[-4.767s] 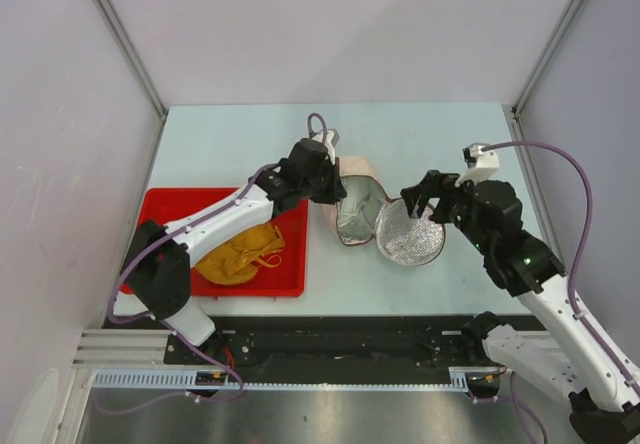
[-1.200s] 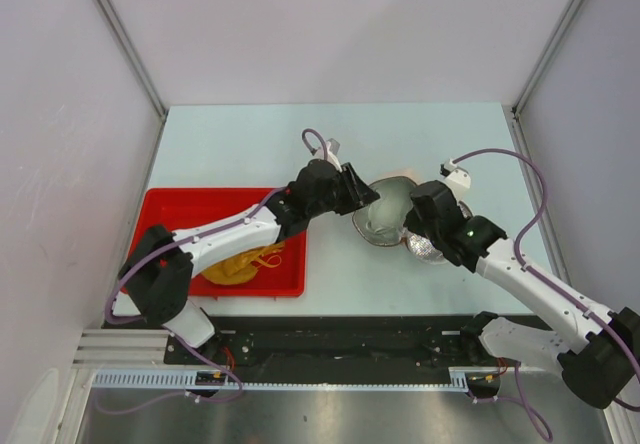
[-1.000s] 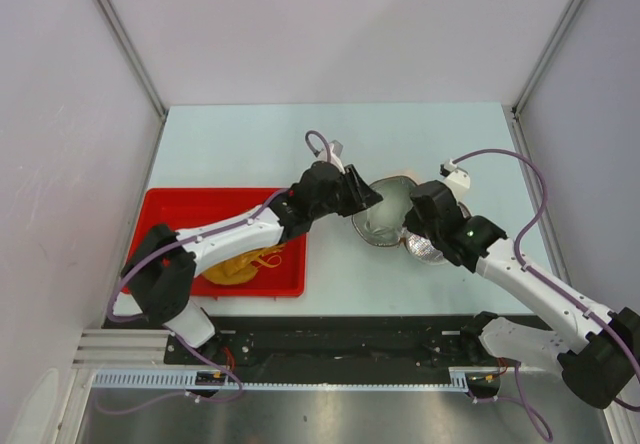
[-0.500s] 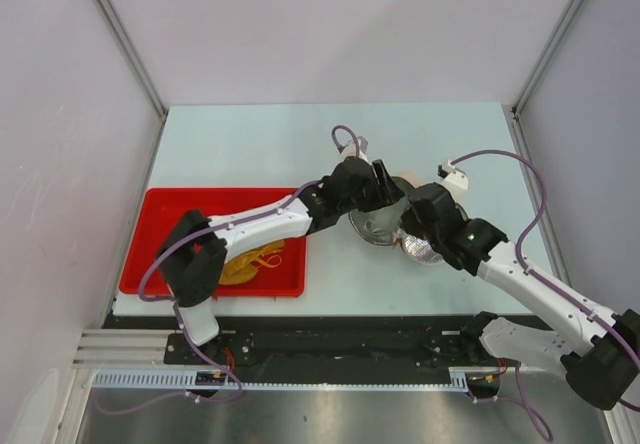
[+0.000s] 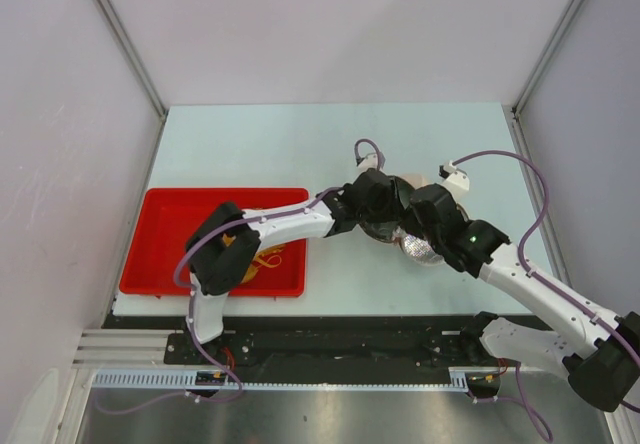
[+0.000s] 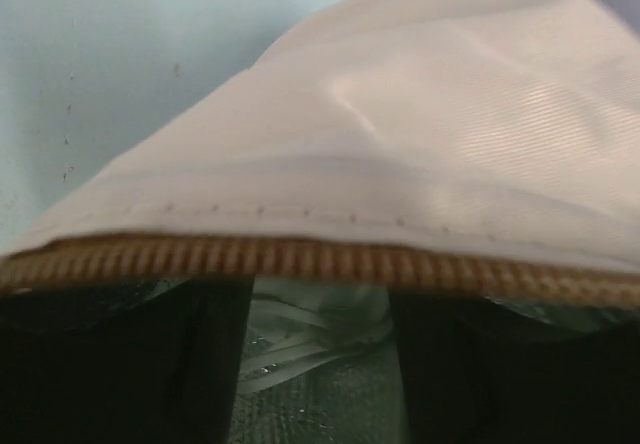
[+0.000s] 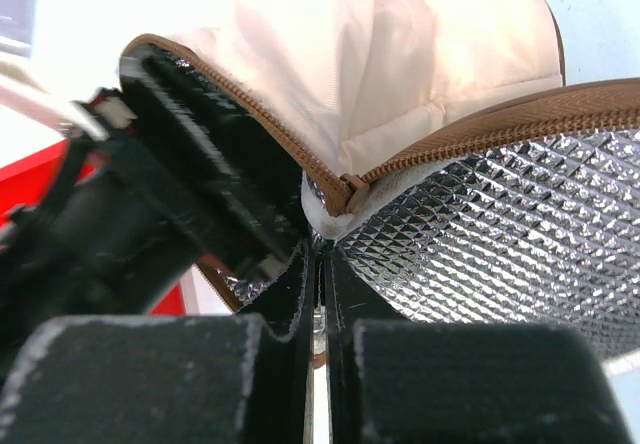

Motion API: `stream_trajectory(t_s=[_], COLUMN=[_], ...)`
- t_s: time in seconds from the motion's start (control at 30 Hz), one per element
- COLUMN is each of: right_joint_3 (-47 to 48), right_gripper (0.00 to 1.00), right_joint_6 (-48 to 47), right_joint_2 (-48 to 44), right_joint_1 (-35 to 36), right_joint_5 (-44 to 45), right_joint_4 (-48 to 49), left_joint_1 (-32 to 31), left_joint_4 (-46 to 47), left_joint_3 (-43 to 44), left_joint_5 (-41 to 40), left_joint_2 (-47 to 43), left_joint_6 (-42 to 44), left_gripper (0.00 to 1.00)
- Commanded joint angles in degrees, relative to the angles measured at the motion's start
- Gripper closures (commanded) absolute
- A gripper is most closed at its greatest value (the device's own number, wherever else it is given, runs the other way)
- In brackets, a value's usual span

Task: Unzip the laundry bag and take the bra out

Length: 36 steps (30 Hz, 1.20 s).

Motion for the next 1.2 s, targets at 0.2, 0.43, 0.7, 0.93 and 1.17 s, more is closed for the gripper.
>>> stream_trajectory(t_s=[0.2,0.43,0.7,0.93,1.17], right_joint_3=[1.5,1.3,1.2,-2.2,-4.8], right_gripper=[1.0,1.0,1.0,1.0,1.0], right_joint_6=[1.3,1.6,1.6,0.8,1.7], right_joint_2=[-0.4,0.2,-0.9,-1.1,0.2], right_joint_1=[0.7,0.9,-1.1,-6.8,-9.3], right_joint_5=[-0.9,-1.8,-1.1,-3.7,-7.8], right_joint_4=[5.7,6.4,4.0,4.8,7.3], left_joint_1=[-1.4,-1.9,0.6,2.4,3.1], left_joint_4=[-0.3,1.7,0.5,-1.8,-5.1], left_joint_3=[4.1,4.6,1.5,-1.5,-0.3], left_joint_5=[0.0,3.4,11.0,16.9,28.5], left_joint_2=[5.2,5.4,-5.3,-15.4,-17.6], left_joint_6=[3.3,1.4,3.9,7.2,7.3], left_gripper=[0.32,0.81,1.0,0.99,1.0])
